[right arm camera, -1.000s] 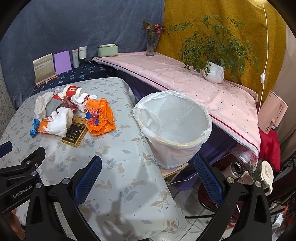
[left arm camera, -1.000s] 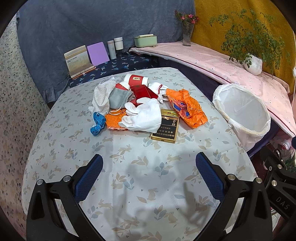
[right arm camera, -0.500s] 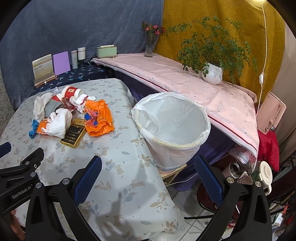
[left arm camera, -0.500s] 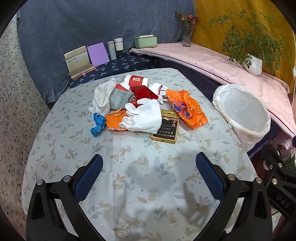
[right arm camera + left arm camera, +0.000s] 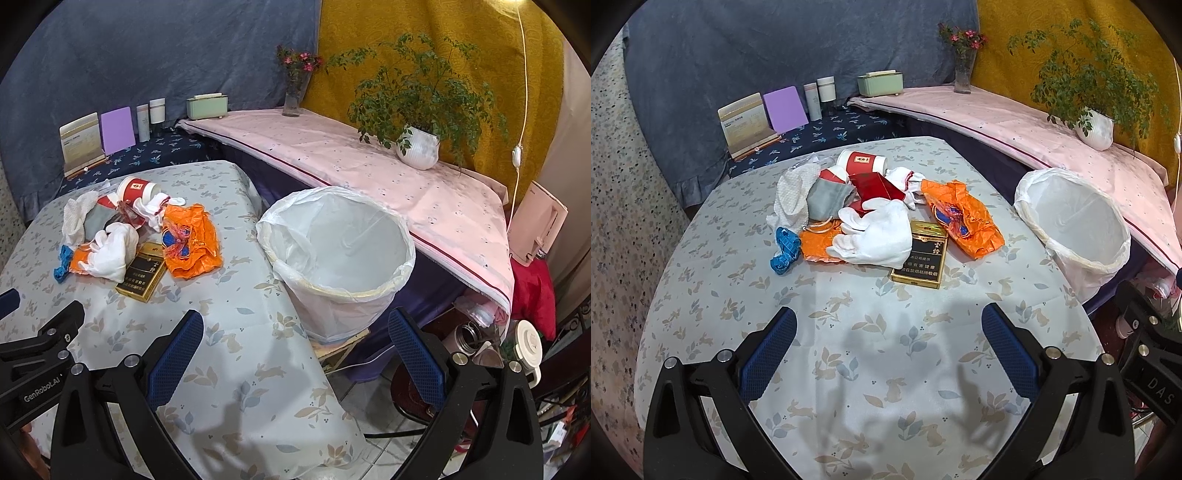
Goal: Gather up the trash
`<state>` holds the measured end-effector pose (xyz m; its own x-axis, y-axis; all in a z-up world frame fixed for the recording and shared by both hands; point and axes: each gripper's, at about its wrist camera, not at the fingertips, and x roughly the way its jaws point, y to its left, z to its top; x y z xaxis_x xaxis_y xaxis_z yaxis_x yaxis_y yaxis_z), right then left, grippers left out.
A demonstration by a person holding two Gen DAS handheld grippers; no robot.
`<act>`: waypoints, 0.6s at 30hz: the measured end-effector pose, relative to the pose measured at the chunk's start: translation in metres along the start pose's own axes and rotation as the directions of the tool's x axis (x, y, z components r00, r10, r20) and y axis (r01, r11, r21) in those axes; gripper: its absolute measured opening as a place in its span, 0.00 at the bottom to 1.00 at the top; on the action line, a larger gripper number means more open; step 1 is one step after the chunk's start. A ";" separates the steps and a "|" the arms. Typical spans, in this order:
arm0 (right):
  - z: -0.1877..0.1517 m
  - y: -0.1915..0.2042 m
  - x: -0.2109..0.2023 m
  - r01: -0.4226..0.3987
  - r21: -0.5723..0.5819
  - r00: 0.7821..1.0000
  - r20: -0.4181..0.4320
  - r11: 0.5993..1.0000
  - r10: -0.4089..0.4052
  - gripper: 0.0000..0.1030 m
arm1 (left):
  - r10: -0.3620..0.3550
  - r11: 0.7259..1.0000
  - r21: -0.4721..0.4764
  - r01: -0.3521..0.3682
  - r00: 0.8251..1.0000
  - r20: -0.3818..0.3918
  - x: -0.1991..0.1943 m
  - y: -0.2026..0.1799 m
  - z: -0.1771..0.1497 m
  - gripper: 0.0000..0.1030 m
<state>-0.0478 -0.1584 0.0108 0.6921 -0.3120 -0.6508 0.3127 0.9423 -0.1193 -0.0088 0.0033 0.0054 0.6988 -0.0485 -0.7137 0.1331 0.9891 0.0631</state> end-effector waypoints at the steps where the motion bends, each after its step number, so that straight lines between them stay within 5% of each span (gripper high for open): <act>1: 0.000 0.000 0.000 0.000 0.001 1.000 0.001 1.000 0.000 0.93 | 0.000 1.000 0.002 0.000 1.000 0.001 0.000 -0.001 0.001 0.93; 18: 0.011 0.008 0.022 -0.021 0.007 1.000 -0.006 1.000 0.021 0.93 | -0.026 1.000 -0.010 0.026 1.000 0.016 0.020 0.011 0.009 0.93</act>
<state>-0.0229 -0.1586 0.0035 0.6947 -0.2916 -0.6576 0.3030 0.9477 -0.1002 0.0130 0.0123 -0.0014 0.7065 -0.0763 -0.7036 0.1441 0.9888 0.0375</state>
